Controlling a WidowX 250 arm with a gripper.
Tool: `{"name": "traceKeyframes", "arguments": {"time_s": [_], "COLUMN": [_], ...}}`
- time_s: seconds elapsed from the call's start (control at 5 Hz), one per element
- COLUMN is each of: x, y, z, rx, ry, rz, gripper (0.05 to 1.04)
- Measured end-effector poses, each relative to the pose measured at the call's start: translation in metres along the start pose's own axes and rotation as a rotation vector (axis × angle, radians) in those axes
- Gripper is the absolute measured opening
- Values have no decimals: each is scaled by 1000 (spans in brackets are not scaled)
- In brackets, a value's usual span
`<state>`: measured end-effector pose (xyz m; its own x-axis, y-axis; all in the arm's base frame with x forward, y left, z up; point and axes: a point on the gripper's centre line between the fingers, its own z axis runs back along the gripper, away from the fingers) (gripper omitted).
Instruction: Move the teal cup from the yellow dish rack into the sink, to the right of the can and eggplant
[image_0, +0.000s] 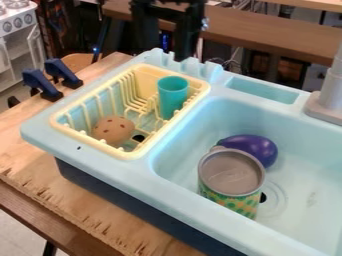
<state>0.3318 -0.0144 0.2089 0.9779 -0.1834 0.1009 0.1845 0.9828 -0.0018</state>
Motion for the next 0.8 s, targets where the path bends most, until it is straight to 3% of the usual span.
{"name": "traceKeyframes", "arguments": {"time_s": [0.2, 0.4, 0.6, 0.8], "x": [-12, -17, -11, -5], "y": [14, 27, 31, 36], "z": [1, -6, -9, -24], "rx": [2, -28, -29, -43], "ry": [-8, -13, -52, -45], "rz": [13, 26, -14, -29], "gripper": [1002, 1002, 1002, 1002]}}
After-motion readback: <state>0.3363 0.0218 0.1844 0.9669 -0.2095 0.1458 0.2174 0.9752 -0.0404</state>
